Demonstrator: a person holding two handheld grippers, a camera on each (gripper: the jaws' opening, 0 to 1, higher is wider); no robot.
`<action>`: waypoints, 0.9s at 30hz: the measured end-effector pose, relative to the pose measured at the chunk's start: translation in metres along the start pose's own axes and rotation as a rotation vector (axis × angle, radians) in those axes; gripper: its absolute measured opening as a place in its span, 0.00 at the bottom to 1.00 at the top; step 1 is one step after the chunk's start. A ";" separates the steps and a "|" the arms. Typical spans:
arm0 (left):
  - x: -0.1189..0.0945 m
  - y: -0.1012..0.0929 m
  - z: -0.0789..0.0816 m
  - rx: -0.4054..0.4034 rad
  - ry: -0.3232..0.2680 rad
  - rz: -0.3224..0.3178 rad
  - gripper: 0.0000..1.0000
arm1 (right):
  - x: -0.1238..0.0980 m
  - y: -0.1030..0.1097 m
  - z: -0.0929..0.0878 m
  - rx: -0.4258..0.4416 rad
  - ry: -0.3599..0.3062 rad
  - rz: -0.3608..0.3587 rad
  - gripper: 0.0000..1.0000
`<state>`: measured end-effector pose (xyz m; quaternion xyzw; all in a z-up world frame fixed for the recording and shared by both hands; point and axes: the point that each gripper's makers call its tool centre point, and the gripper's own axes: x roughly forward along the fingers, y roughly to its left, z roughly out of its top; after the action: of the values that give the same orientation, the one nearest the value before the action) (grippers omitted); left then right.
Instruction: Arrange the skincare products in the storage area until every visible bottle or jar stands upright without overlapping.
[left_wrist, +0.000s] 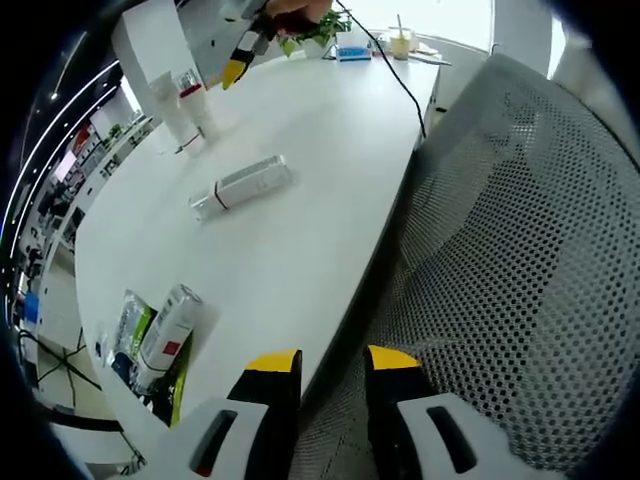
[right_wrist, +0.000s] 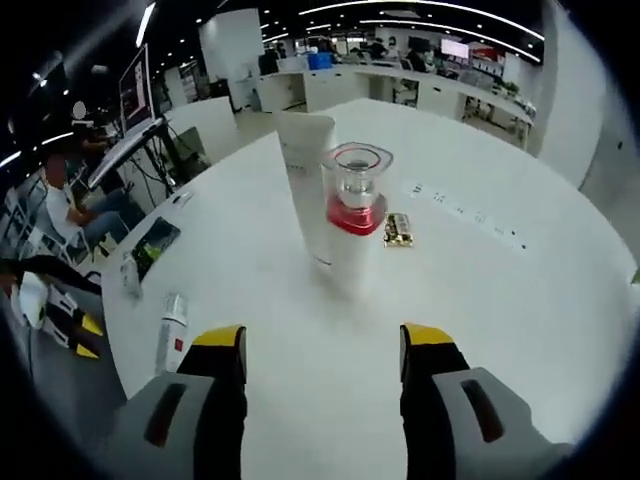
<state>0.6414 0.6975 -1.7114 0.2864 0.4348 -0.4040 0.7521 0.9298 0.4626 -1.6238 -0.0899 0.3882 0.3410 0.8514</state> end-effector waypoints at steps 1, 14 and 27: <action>0.000 0.000 0.000 -0.003 0.001 -0.002 0.25 | -0.001 0.005 -0.004 0.003 -0.003 0.005 0.60; -0.001 0.000 0.000 -0.011 0.000 0.001 0.25 | -0.014 0.071 -0.034 0.099 -0.085 0.034 0.67; 0.000 0.000 0.001 -0.010 0.002 0.003 0.26 | -0.004 0.132 -0.071 0.165 -0.140 -0.009 0.75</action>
<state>0.6415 0.6971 -1.7109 0.2838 0.4372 -0.4004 0.7537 0.7994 0.5296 -1.6546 0.0027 0.3538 0.3095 0.8826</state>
